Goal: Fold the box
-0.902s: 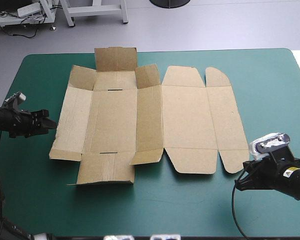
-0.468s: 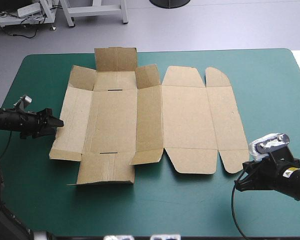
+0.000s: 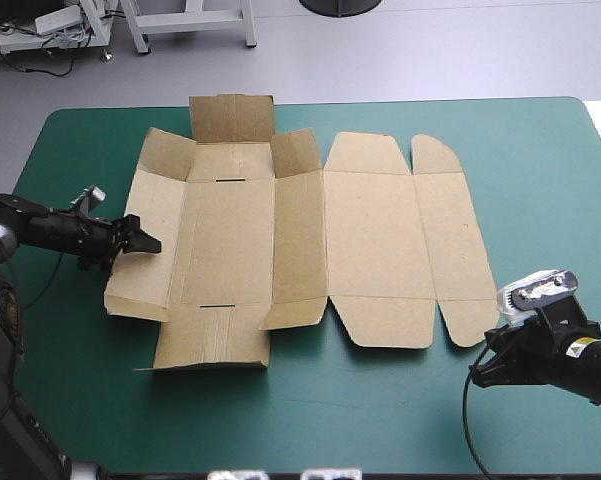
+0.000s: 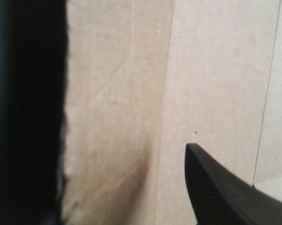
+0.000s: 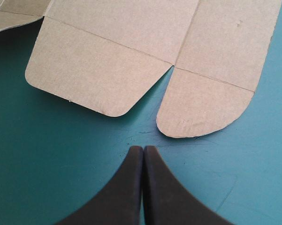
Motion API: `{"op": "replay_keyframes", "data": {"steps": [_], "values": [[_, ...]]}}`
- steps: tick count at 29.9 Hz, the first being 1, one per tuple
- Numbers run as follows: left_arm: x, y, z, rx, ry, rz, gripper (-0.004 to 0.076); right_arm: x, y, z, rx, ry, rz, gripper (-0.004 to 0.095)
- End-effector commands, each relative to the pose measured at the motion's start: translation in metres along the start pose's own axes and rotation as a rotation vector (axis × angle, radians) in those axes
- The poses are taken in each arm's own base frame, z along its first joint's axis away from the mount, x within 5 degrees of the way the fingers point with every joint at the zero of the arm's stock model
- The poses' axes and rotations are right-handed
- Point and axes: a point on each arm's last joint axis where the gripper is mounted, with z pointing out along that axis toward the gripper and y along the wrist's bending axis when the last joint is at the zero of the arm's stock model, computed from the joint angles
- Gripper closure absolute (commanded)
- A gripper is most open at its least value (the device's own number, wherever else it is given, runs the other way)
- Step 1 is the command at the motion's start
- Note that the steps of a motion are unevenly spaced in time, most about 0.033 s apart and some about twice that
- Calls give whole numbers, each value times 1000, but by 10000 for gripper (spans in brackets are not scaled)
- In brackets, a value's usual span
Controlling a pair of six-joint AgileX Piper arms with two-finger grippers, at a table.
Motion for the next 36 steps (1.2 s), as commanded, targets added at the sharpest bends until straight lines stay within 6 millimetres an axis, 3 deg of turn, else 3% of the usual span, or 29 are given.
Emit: {"op": "replay_keyframes", "data": {"steps": [1,5,7,10,15,18,23,26,28,31,36], "values": [[4,-39,-3,85,49,78,321,-9,1,-5,-3,-62,-4,933],[5,-42,2,76,68,96,359,-9,1,-5,-5,-63,-3,933],[4,-42,2,68,60,97,482,-9,2,-5,-11,-65,0,933],[2,-41,2,59,35,98,729,-10,3,-6,-21,-71,7,933],[-5,-54,-6,132,-1,190,724,-11,4,-6,-33,-83,8,933],[-13,-80,-29,123,-79,298,724,-12,4,-6,-30,-88,1,933],[-15,-144,-91,15,-243,576,724,-18,4,-7,-29,-159,22,933],[-1,-189,-129,-56,-351,740,724,-26,4,-14,-20,-205,-9,933],[12,-213,-144,-156,-372,848,724,-32,6,-22,-13,-239,-21,933],[32,-241,-155,-329,-373,984,723,-44,7,-36,14,-313,-47,933],[66,-280,-145,-462,-309,1243,716,-59,10,-59,56,-403,-92,933]]}}
